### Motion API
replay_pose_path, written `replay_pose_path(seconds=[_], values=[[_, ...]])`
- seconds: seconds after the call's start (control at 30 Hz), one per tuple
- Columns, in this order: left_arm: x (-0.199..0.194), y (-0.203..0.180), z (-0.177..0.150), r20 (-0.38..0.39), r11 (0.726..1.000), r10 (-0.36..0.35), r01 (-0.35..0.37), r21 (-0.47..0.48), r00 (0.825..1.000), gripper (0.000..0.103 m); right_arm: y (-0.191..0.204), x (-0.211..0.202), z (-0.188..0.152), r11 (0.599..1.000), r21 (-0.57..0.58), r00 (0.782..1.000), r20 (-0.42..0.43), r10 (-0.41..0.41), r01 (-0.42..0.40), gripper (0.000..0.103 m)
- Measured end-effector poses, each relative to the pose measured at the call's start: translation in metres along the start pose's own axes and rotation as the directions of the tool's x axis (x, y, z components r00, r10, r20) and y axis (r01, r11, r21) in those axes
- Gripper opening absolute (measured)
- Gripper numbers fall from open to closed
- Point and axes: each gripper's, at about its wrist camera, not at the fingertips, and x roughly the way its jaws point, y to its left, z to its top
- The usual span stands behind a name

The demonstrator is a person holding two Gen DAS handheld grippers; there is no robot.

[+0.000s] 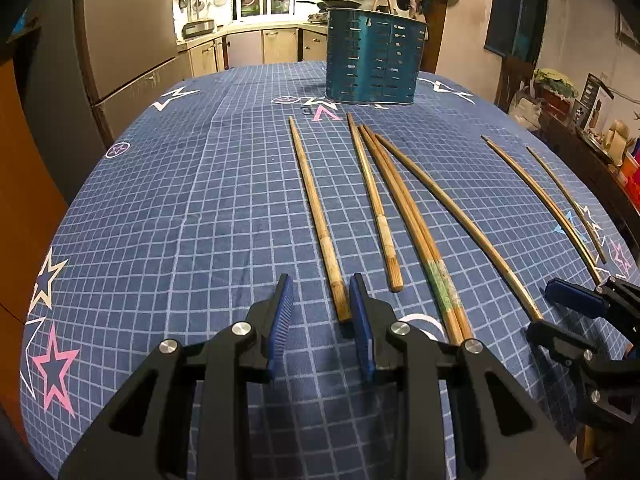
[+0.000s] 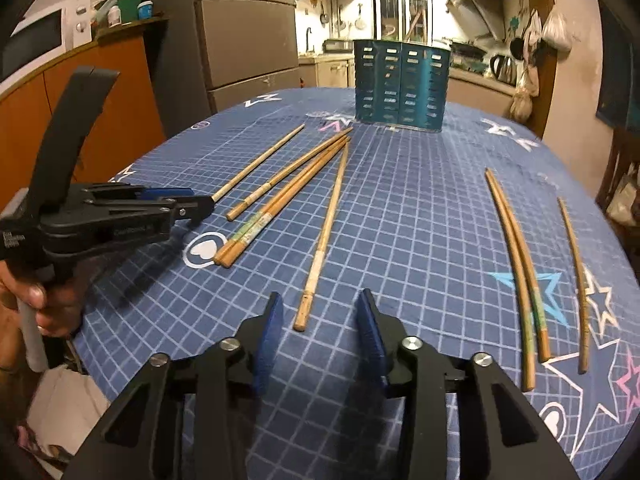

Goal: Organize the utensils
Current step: 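Move both open tools down toward two wooden chopsticks on the cloth, then close the left tool on one chopstick while the right tool closes on another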

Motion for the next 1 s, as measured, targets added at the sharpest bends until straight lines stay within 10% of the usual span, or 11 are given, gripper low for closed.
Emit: replay_pose_path(seconds=[0.4,1.0], values=[[0.000,-0.008,0.000,-0.003,0.999,0.021,-0.021,0.031,1.000,0.020,0.015,-0.007,-0.017,0.998,-0.051,0.994,0.107,-0.026,0.032,0.010],[-0.018,-0.013,-0.013,0.008,0.986,0.155,-0.154,-0.064,0.988,0.006,-0.017,-0.068,-0.005,0.999,0.025,0.964,0.261,-0.052,0.047,0.007]])
